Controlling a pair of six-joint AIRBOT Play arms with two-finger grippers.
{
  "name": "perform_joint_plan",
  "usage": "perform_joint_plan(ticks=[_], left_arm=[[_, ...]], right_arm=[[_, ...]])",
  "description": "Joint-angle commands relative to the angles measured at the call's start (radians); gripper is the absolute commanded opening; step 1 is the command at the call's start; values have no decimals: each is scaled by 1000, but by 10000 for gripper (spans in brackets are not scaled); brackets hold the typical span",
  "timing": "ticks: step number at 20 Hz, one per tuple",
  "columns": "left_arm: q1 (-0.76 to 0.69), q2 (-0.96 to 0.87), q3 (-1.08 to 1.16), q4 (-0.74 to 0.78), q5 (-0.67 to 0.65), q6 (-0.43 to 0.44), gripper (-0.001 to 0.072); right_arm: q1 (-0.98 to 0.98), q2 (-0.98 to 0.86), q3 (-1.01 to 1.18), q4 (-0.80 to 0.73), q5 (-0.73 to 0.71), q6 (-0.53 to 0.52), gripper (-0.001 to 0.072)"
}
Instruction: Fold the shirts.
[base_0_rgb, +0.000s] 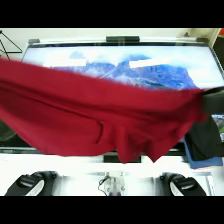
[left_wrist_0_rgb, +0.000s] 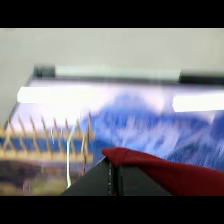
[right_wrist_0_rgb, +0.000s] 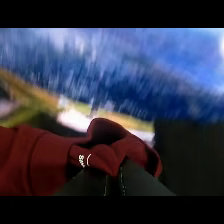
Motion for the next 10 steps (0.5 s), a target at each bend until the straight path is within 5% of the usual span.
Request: perform_joint_plan(ticks=[1,5,10], left_arm=[[1,-46,-333,-3,20,-58,35],[28,-265,-550,-8,297,-211,36],[162,-598,-457,-121,324,-324,36]], right_arm=[[1,-122,-294,187,-144,77,74],[0,-410,-400,234,-594,126,74],[0,-673,-314,376,-852,148,73]])
